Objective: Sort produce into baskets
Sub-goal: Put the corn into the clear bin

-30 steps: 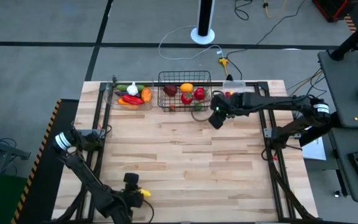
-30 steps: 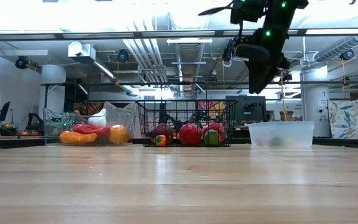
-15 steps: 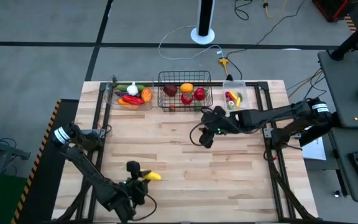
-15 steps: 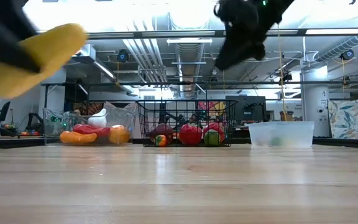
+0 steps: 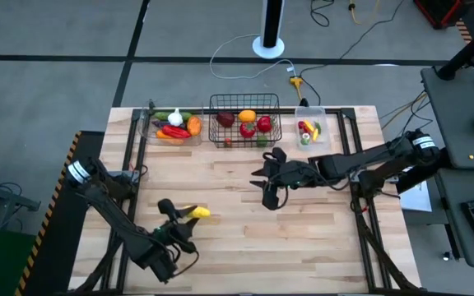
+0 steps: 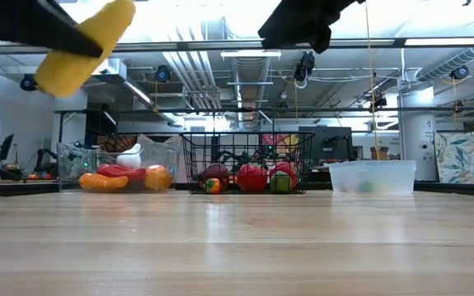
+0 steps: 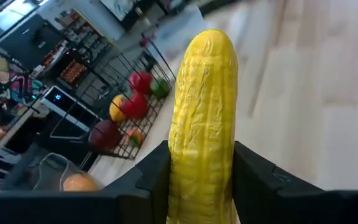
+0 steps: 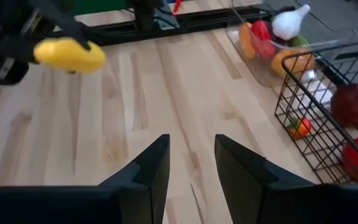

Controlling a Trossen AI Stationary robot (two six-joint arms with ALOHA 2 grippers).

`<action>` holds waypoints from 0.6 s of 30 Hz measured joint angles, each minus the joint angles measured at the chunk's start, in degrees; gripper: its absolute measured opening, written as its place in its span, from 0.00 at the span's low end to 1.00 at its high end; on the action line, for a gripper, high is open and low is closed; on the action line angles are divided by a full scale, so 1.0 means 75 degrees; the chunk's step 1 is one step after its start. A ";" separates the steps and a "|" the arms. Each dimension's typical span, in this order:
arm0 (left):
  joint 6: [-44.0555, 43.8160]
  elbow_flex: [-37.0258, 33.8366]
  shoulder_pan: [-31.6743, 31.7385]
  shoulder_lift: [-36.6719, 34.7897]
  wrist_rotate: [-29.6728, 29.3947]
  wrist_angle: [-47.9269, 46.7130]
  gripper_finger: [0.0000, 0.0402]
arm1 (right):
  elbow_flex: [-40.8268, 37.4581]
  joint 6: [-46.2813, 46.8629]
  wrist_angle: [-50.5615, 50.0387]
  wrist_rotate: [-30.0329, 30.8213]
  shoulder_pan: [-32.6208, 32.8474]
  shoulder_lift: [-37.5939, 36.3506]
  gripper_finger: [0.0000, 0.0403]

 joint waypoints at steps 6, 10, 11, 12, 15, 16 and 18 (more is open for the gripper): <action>-0.0203 -0.0073 -0.0002 -0.0496 -0.0758 0.0611 0.29 | -0.0084 -0.0640 0.0778 0.0004 0.0269 0.0253 0.30; 0.0382 -0.0069 -0.0003 -0.0606 -0.0964 0.1551 0.29 | -0.0243 -0.1211 0.1842 -0.0006 0.0417 0.0571 0.30; 0.0657 -0.0070 -0.0003 -0.0610 -0.0913 0.1793 0.29 | -0.0287 -0.1325 0.2117 -0.0010 0.0444 0.0667 0.30; 0.0999 -0.0072 0.0002 -0.0614 -0.0795 0.2088 0.29 | -0.0339 -0.1416 0.2343 -0.0014 0.0459 0.0758 0.30; 0.2085 -0.0072 0.0029 -0.0619 -0.0288 0.2856 0.29 | -0.0419 -0.1581 0.2795 -0.0032 0.0457 0.1024 0.29; 0.2424 -0.0072 0.0041 -0.0619 -0.0170 0.3137 0.29 | -0.0422 -0.1597 0.2833 -0.0035 0.0456 0.1093 0.29; 0.3051 -0.0069 0.0066 -0.0619 -0.0023 0.3586 0.29 | -0.0428 -0.1630 0.2862 -0.0033 0.0456 0.1202 0.29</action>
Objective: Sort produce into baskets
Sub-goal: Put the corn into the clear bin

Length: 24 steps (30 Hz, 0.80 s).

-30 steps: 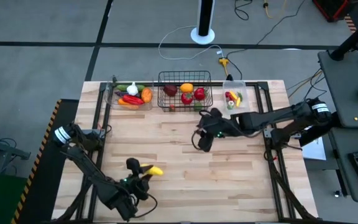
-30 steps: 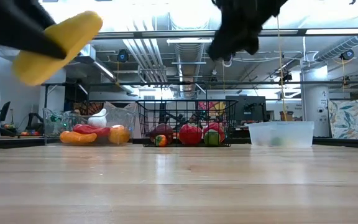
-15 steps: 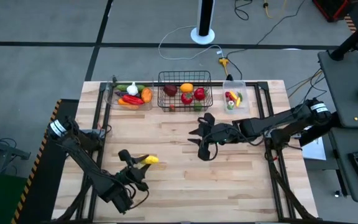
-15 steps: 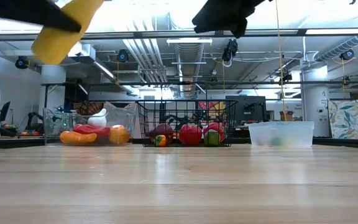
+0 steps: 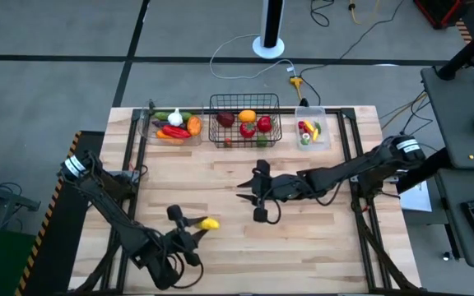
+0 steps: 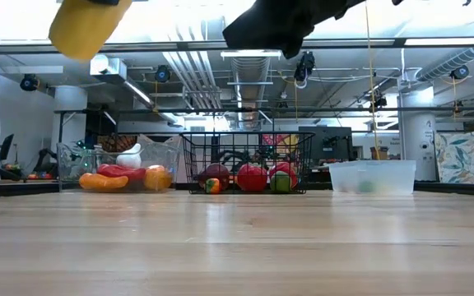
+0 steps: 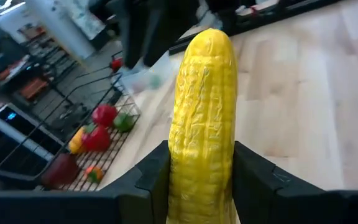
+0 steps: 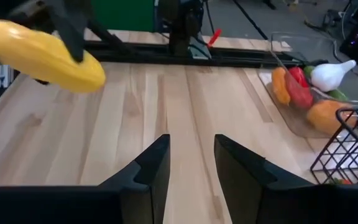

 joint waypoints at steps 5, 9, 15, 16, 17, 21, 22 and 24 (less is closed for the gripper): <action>0.1324 0.0000 0.0079 0.0000 0.0265 0.0879 0.29 | 0.0000 -0.0106 0.0025 0.0001 0.0000 0.0063 0.30; 0.2265 0.0147 0.0269 -0.0031 0.0898 0.1093 0.29 | 0.0000 -0.0211 0.0030 0.0001 0.0000 -0.0010 0.29; 0.3759 0.0304 0.0669 -0.0348 0.1505 0.1451 0.29 | 0.0003 -0.0238 -0.0033 -0.0005 0.0015 -0.0191 0.28; 0.4048 0.0303 0.0732 -0.0430 0.1605 0.1634 0.29 | 0.0003 -0.0255 -0.0028 -0.0013 0.0020 -0.0205 0.28; 0.4299 0.0303 0.0788 -0.0521 0.1728 0.1789 0.29 | 0.0003 -0.0290 -0.0039 -0.0028 0.0041 -0.0231 0.28; 0.4755 0.0290 0.1023 -0.0849 0.2100 0.1896 0.29 | 0.0003 -0.0362 0.0165 -0.0030 0.0163 -0.0280 0.28; 0.4754 0.0266 0.1081 -0.0940 0.2100 0.1869 0.29 | 0.0003 -0.0433 0.0315 -0.0028 0.0220 -0.0281 0.28; 0.4754 0.0182 0.1163 -0.1120 0.2097 0.1913 0.29 | -0.0028 -0.0643 0.0725 -0.0028 0.0364 -0.0281 0.27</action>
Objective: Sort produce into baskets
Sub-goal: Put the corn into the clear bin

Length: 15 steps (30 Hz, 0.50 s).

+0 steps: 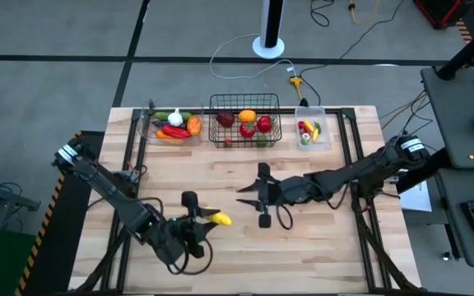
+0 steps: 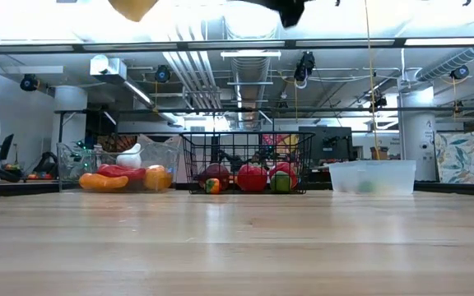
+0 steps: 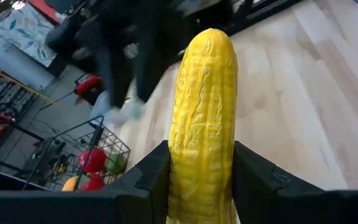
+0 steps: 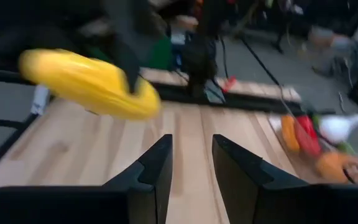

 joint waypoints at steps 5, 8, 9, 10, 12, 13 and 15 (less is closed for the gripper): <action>0.0311 -0.0657 0.0088 -0.0385 0.0040 0.1082 0.29 | -0.0148 -0.0543 0.0894 -0.0009 0.0321 0.0049 0.24; 0.0987 -0.1419 0.0141 -0.0649 0.0542 0.3044 0.29 | -0.0182 -0.0758 0.1207 -0.0006 0.0445 0.0052 0.23; 0.1235 -0.1687 0.0149 -0.0704 0.0683 0.3777 0.29 | -0.0185 -0.0817 0.1304 -0.0003 0.0474 0.0052 0.22; 0.1438 -0.1918 0.0161 -0.0741 0.0781 0.4392 0.29 | -0.0188 -0.0884 0.1420 -0.0003 0.0503 0.0052 0.22; 0.1699 -0.2313 0.0167 -0.0854 0.0804 0.5394 0.29 | -0.0196 -0.0966 0.1752 -0.0010 0.0561 0.0057 0.22; 0.1753 -0.2474 0.0167 -0.0929 0.0801 0.5733 0.29 | -0.0196 -0.0997 0.1977 -0.0083 0.0574 0.0061 0.22; 0.1791 -0.2778 0.0175 -0.1037 0.0801 0.6280 0.29 | -0.0196 -0.1050 0.2365 -0.0565 0.0574 0.0059 0.23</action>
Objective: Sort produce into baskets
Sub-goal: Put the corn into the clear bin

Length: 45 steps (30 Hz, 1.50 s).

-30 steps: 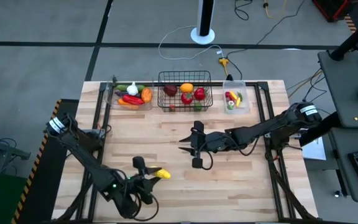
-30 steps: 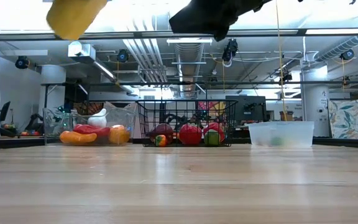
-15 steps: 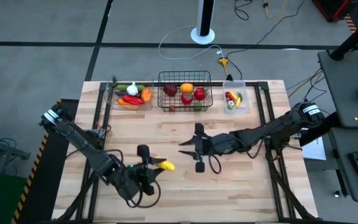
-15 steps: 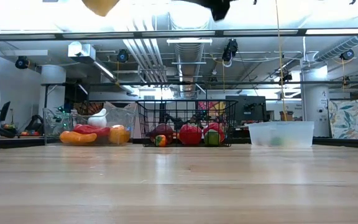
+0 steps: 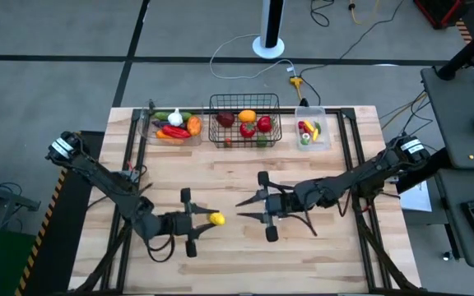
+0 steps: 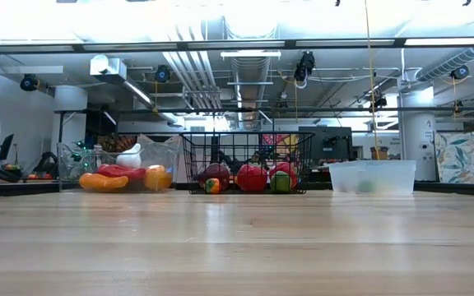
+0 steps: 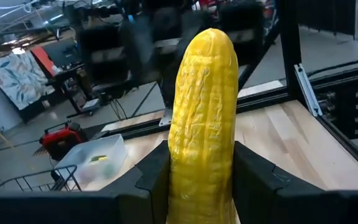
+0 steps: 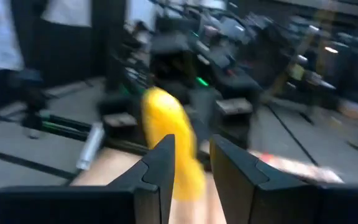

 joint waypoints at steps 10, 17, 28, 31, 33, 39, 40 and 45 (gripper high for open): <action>-0.0206 -0.0490 0.0243 0.0109 -0.0006 0.1164 0.29 | 0.0000 -0.0029 0.0433 -0.0373 -0.0009 0.0002 0.35; -0.0197 -0.0490 0.0441 0.0178 -0.0006 0.1240 0.29 | 0.0003 -0.0041 0.1086 -0.0376 -0.0086 0.0232 0.51; 0.0121 -0.0368 0.0567 0.0172 0.0002 0.1606 0.29 | 0.0188 0.0298 0.1611 -0.0435 -0.0348 0.0700 0.65; 0.0206 -0.0323 0.0662 0.0174 0.0000 0.1595 0.29 | 0.0432 0.0310 0.1620 -0.0446 -0.0391 0.0926 0.66; 0.0211 -0.0315 0.0713 0.0175 -0.0003 0.1602 0.29 | 0.0615 0.0307 0.1652 -0.0451 -0.0393 0.1101 0.66; 0.0214 -0.0315 0.0744 0.0175 0.0008 0.1613 0.29 | 0.0930 0.0295 0.1620 -0.0440 -0.0412 0.1352 0.62; 0.0214 -0.0315 0.0744 0.0175 0.0006 0.1607 0.29 | 0.0930 0.0295 0.1605 -0.0438 -0.0425 0.1352 0.61; 0.0215 -0.0315 0.0741 0.0175 0.0017 0.1600 0.29 | 0.0970 0.0414 0.1574 -0.0406 -0.0472 0.1357 0.54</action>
